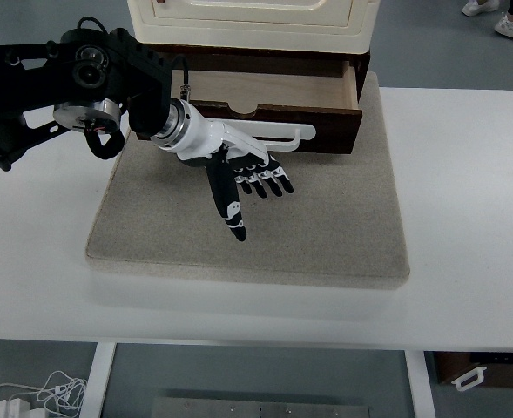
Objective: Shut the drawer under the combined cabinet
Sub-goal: 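Lower the left hand against the drawer front below the white handle, then push the drawer with the left hand toward the cabinet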
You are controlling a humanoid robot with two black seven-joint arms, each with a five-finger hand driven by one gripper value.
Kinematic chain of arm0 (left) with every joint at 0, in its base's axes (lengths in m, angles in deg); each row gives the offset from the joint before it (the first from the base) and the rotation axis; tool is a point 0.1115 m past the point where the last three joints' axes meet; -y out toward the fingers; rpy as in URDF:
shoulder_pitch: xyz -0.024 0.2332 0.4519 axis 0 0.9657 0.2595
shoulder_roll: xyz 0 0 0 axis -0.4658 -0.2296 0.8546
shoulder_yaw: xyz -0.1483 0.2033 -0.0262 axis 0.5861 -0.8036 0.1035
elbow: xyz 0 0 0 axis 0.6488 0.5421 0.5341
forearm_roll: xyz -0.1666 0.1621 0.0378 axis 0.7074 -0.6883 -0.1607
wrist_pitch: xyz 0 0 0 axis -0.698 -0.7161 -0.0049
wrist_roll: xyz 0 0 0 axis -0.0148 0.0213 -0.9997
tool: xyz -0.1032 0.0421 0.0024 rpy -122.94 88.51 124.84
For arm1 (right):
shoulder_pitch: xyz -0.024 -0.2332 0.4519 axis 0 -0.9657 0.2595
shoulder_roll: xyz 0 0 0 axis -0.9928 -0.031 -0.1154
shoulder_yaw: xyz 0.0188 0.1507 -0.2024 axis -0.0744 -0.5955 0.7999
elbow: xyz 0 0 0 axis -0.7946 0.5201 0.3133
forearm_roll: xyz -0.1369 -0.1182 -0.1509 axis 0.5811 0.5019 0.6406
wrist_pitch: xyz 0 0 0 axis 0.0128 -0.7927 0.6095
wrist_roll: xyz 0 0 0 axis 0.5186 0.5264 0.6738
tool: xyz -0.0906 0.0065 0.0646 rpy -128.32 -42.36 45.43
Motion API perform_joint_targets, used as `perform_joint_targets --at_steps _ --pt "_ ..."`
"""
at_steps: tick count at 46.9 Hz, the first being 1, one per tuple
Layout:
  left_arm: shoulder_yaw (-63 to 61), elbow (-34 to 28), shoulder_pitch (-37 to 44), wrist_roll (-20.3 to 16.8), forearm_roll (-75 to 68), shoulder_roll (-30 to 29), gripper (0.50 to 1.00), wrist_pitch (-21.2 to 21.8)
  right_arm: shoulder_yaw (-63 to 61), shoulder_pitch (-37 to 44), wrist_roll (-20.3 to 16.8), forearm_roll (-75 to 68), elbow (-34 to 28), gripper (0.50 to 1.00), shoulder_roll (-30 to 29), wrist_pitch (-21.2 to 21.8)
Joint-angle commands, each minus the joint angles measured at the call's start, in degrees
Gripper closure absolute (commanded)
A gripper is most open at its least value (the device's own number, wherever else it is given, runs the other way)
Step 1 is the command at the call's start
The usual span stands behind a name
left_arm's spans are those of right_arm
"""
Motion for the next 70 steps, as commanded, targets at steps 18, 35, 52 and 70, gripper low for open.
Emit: perform_joint_targets --at_steps 18,35,52,70 --pt "-0.11 -5.55 0.15 -0.03 -0.34 1.43 0.504 -2.42 0.02 -0.02 0.01 0.00 0.00 0.548 0.00 0.00" --pt "-0.02 -8.28 0.06 -0.12 -3.86 2.66 0.504 -3.03 -0.07 -0.02 0.01 0.00 0.00 0.548 0.00 0.00" --pt "0.59 -11.09 -0.38 -0.21 -4.56 3.28 0.504 -3.65 -0.07 -0.02 0.01 0.00 0.00 0.548 0.00 0.00" --pt "1.82 -14.70 -0.20 -0.73 -4.92 3.28 0.504 -3.65 0.02 -0.02 0.01 0.00 0.00 0.548 0.00 0.00"
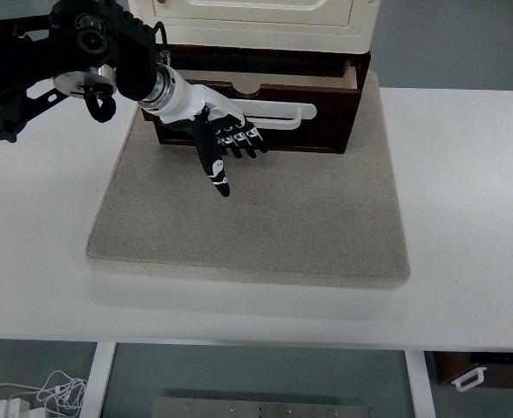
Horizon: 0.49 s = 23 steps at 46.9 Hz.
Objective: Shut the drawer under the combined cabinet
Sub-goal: 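Push the drawer with the left hand toward the cabinet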
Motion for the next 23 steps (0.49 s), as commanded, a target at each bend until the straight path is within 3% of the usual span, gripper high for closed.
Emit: perform_joint_targets --at_steps 1,23 --pt "0.80 -0.39 0.18 -0.03 0.01 0.00 0.504 0.18 0.05 0.00 0.00 0.00 0.00 0.548 0.00 0.00" --pt "2.65 -5.22 0.44 -0.55 0.01 0.00 0.506 0.26 0.05 0.00 0.00 0.00 0.00 0.548 0.00 0.00"
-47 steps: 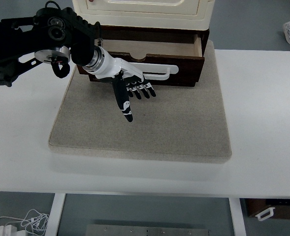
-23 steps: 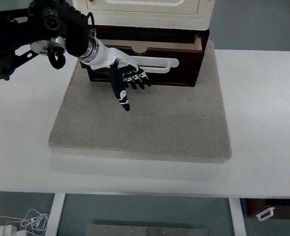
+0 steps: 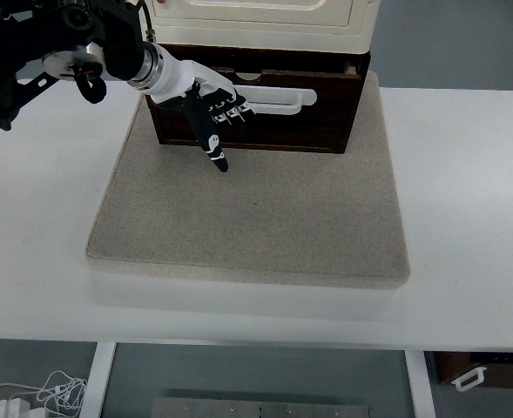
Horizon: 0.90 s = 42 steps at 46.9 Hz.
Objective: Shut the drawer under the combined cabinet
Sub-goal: 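Push the drawer with the left hand toward the cabinet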
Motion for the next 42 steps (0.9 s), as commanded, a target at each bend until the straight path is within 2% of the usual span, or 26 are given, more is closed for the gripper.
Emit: perform_joint_targets --at_steps 1,42 --pt "-0.02 -0.75 0.09 -0.01 0.01 0.00 0.506 0.03 0.03 0.00 0.00 0.00 0.00 0.548 0.00 0.00" --pt "0.69 -4.98 0.53 -0.72 -1.49 1.23 0.512 0.55 -0.05 0.00 0.00 0.00 0.00 0.548 0.00 0.00"
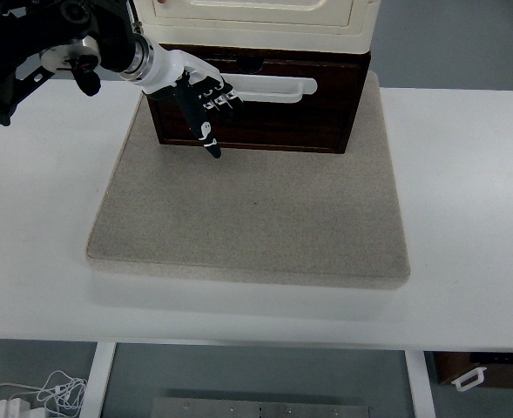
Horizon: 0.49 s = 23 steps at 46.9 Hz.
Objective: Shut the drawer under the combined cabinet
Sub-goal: 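Push the drawer with the left hand toward the cabinet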
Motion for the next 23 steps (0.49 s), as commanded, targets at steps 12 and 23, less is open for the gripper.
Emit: perform_joint_targets --at_steps 12,23 --pt "0.09 0.01 0.02 -0.44 -1.30 0.02 0.516 0.54 0.02 -0.03 0.00 0.00 0.00 0.548 0.00 0.00" --pt "0.09 0.10 -0.07 -0.52 -1.74 0.02 0.519 2.03 0.02 -0.03 0.00 0.00 0.00 0.548 0.00 0.00"
